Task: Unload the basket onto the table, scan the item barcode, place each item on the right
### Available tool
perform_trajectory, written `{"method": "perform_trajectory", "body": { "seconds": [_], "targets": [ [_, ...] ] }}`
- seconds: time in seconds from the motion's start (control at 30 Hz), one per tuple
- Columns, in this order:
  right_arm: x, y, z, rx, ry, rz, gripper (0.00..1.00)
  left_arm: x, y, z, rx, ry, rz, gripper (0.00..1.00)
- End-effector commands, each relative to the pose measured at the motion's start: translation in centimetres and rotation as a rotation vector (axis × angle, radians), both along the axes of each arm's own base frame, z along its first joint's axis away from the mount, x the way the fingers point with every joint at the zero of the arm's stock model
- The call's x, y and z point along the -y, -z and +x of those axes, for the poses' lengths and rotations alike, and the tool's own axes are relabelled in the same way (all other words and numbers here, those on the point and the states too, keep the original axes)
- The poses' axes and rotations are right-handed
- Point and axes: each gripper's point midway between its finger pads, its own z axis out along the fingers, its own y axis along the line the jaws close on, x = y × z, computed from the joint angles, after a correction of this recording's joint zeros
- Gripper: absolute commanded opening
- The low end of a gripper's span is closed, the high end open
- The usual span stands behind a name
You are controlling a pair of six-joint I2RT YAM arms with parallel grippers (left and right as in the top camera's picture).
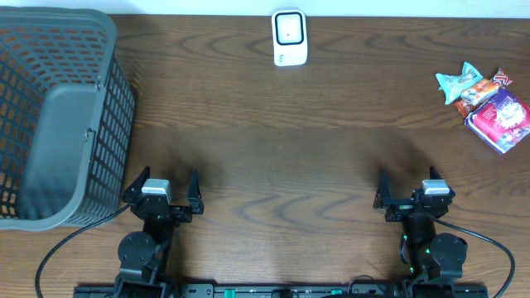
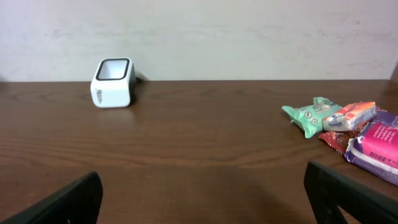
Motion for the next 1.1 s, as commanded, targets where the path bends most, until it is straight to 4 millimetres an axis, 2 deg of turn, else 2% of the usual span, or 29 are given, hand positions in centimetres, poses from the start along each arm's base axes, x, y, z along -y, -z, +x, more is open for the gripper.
{"method": "perform_trajectory", "body": {
  "seconds": [0.0, 1.07],
  "targets": [
    [0.31, 0.05, -0.01, 0.003, 0.011, -0.014, 0.99, -0.88, 1.56, -0.07, -0.052, -0.049, 0.000, 0.99],
    [0.31, 0.05, -0.01, 0.003, 0.011, -0.014, 0.99, -0.88, 1.56, -0.07, -0.052, -0.049, 0.000, 0.99]
  ]
}}
